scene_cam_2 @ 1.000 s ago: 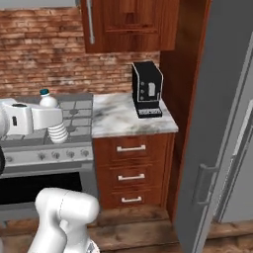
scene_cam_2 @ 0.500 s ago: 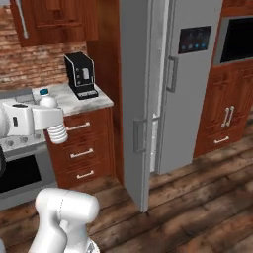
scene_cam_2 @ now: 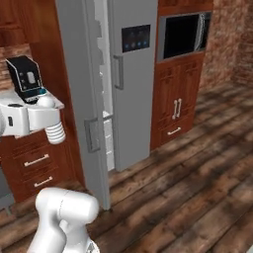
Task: Take the bottled waters from the counter and place them in the freezer to freeze. Close the freezer door after placing the bottles.
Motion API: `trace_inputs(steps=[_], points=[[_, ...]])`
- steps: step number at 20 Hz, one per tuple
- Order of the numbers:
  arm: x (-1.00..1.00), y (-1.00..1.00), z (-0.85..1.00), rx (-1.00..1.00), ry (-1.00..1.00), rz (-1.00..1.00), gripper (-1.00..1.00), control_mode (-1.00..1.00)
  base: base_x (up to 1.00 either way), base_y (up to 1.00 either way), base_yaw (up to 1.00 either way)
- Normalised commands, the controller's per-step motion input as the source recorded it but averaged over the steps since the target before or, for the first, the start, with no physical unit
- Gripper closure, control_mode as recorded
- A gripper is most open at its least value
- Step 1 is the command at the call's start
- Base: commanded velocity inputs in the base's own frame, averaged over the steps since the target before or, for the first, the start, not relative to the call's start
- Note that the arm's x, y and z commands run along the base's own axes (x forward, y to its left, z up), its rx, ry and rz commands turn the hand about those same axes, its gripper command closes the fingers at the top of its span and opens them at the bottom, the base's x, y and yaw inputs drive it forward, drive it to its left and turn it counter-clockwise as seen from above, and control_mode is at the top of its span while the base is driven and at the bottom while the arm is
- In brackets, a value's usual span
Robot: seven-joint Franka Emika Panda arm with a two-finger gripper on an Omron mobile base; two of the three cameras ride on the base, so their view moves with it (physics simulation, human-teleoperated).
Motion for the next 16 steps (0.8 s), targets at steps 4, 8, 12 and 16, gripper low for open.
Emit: trace_inputs(steps=[4,8,12,16], points=[[0.00,0.00,0.00,0.00,0.00,0.00,1.00,1.00,0.80,-0.84,0.00],[0.00,0.00,0.00,0.00,0.00,0.00,1.00,1.00,0.84,-0.76,0.01],[0.00,0.00,0.00,0.00,0.00,0.00,1.00,1.00,0.96,-0.51,0.00],[0.00,0.00,0.00,0.00,0.00,0.00,1.00,1.00,1.00,-0.22,-0.02]])
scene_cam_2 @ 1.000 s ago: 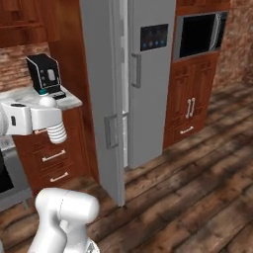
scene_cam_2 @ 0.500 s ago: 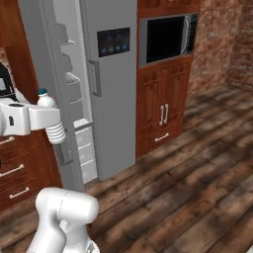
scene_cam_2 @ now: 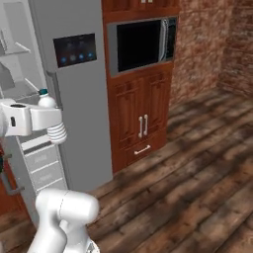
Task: Take the bottled waters from the counter and place them in the freezer to freeze. Close the freezer door after placing the bottles.
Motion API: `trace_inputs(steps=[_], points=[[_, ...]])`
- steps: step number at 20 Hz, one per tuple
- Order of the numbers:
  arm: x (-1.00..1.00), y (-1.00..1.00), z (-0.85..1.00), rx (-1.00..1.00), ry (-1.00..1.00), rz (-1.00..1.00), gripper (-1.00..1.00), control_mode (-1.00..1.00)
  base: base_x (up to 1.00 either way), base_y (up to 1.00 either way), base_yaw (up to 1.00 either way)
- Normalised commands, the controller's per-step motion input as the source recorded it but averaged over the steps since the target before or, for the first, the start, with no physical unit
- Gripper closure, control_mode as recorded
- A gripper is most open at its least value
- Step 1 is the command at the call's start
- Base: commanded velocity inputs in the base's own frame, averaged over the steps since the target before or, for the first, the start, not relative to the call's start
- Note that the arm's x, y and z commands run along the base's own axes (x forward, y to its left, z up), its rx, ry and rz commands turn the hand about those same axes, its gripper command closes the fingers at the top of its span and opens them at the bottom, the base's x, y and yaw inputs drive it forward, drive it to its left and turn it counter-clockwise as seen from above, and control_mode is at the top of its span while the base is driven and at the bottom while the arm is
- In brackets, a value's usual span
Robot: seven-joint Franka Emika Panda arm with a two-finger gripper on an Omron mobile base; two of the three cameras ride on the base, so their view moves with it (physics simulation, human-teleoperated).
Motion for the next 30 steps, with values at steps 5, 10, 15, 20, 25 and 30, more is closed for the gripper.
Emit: trace_inputs(steps=[5,10,15,20,25,30], points=[[0.00,0.00,0.00,0.00,0.00,0.00,1.00,1.00,0.97,-0.06,-0.01],[0.00,0.00,0.00,0.00,0.00,0.00,1.00,1.00,0.80,-0.07,0.13],[0.00,0.00,0.00,0.00,0.00,0.00,1.00,1.00,0.65,-0.21,0.59],[0.00,0.00,0.00,0.00,0.00,0.00,1.00,1.00,0.70,-0.16,0.77],[0.00,0.00,0.00,0.00,0.00,0.00,1.00,1.00,0.61,0.00,0.91],[0.00,0.00,0.00,0.00,0.00,0.00,1.00,1.00,0.53,0.00,0.94]])
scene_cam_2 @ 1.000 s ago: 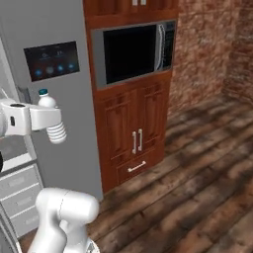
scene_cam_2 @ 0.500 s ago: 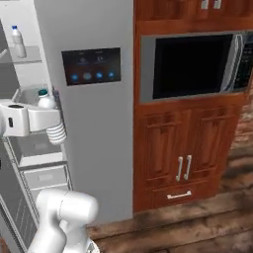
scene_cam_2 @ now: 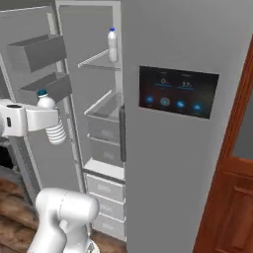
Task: Take the bottled waters from the counter and place them in the freezer to freeze. Close the freezer door after placing the bottles.
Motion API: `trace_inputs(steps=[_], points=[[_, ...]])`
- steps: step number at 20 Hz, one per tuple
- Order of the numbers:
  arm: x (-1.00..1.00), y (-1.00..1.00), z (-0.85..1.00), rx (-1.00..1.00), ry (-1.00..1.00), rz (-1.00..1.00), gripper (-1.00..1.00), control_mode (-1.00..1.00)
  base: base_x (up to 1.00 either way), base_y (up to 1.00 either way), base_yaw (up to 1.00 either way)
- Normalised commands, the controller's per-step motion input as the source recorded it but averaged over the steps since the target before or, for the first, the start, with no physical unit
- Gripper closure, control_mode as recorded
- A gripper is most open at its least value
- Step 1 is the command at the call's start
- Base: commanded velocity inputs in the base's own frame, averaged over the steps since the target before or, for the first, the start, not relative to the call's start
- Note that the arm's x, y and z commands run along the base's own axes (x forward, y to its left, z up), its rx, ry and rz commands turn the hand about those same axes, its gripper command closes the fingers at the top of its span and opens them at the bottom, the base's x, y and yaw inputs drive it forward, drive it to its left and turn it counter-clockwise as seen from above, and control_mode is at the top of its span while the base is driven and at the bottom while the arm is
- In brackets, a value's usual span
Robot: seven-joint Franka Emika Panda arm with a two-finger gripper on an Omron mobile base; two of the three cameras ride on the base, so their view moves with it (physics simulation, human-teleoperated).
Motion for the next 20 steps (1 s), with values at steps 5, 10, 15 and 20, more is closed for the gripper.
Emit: trace_inputs(steps=[5,10,15,20], points=[[0.00,0.00,0.00,0.00,0.00,0.00,1.00,1.00,0.38,-0.33,0.73],[0.00,0.00,0.00,0.00,0.00,0.00,1.00,1.00,0.08,-0.41,0.19],[0.00,0.00,0.00,0.00,0.00,0.00,1.00,1.00,0.11,-0.14,0.02],[0.00,0.00,0.00,0.00,0.00,0.00,1.00,1.00,0.29,-0.10,0.14]])
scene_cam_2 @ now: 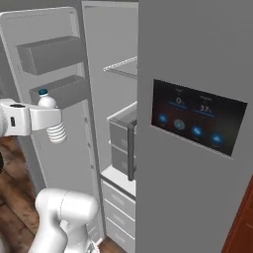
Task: Take the bottled waters from the counter and place them in the freezer to freeze. Close the freezer door after placing the bottles.
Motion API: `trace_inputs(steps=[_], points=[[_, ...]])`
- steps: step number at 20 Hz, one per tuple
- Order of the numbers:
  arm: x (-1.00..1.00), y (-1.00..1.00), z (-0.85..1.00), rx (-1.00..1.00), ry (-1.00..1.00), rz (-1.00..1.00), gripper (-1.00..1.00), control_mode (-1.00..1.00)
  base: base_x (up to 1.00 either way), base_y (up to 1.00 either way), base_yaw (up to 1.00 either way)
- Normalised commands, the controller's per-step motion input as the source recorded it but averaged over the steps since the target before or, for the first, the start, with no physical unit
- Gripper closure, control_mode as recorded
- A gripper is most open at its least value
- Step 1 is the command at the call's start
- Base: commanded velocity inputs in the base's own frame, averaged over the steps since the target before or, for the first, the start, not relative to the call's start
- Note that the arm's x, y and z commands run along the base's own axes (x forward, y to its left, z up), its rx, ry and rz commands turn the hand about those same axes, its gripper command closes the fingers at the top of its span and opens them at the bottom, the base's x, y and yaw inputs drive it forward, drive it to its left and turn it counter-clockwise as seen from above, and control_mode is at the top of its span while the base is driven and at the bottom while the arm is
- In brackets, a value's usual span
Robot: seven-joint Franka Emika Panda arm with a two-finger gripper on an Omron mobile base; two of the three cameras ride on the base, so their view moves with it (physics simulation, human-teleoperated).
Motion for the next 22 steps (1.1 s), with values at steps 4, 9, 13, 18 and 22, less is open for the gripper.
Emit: trace_inputs(steps=[4,9,13,18,22], points=[[0.00,0.00,0.00,0.00,0.00,0.00,1.00,1.00,0.43,-0.11,0.19],[0.00,0.00,0.00,0.00,0.00,0.00,1.00,1.00,0.36,-0.15,0.17],[0.00,0.00,0.00,0.00,0.00,0.00,1.00,1.00,0.42,-0.40,0.12],[0.00,0.00,0.00,0.00,0.00,0.00,1.00,1.00,0.19,-0.53,0.01],[0.00,0.00,0.00,0.00,0.00,0.00,1.00,1.00,-0.04,-0.45,-0.03]])
